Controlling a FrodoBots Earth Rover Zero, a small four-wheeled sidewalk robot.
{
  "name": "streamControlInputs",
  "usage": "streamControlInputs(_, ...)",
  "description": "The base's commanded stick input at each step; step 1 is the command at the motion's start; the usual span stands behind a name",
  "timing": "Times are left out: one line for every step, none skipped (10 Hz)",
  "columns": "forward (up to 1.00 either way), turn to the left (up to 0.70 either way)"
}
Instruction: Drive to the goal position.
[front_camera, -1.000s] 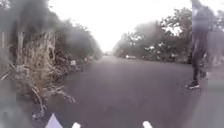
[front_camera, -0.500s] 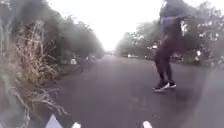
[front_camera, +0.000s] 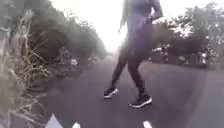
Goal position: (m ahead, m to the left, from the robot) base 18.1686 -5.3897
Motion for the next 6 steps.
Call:
streamControlInputs(0.70,0.00)
streamControlInputs(0.70,0.00)
streamControlInputs(0.48,0.00)
streamControlInputs(0.22,0.00)
streamControlInputs(0.00,0.00)
streamControlInputs(0.00,0.00)
